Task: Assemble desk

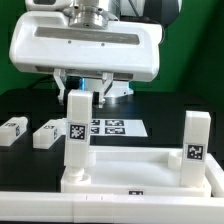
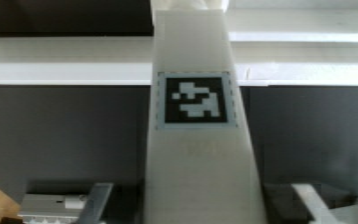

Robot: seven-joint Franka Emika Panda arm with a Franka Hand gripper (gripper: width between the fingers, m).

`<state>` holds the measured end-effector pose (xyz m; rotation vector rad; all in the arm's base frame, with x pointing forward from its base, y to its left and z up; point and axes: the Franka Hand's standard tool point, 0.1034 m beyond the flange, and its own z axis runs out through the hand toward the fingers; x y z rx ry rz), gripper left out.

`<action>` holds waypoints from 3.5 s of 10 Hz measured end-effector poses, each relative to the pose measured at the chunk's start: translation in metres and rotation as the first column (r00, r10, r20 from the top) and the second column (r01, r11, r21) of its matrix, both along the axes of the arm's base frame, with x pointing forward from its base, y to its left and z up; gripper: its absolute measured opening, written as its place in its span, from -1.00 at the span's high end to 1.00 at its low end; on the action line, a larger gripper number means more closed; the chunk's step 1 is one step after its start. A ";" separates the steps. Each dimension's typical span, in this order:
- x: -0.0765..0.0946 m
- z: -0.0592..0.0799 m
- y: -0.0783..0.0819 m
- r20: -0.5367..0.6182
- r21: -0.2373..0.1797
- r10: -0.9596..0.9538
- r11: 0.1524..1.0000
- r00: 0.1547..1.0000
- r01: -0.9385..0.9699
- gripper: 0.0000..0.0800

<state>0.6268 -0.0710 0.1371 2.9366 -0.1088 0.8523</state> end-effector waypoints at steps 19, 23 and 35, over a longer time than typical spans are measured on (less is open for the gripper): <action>-0.009 -0.013 0.006 0.011 -0.014 0.009 1.000 1.000 -0.009 0.27; -0.007 -0.014 0.004 0.049 -0.029 0.009 1.000 0.999 -0.007 0.27; 0.000 0.013 0.002 0.039 -0.009 0.005 1.000 0.999 -0.004 -0.62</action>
Offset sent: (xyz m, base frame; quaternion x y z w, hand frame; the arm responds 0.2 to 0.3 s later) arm -0.0037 0.0024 -0.0079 0.0026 0.0074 0.0002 1.0000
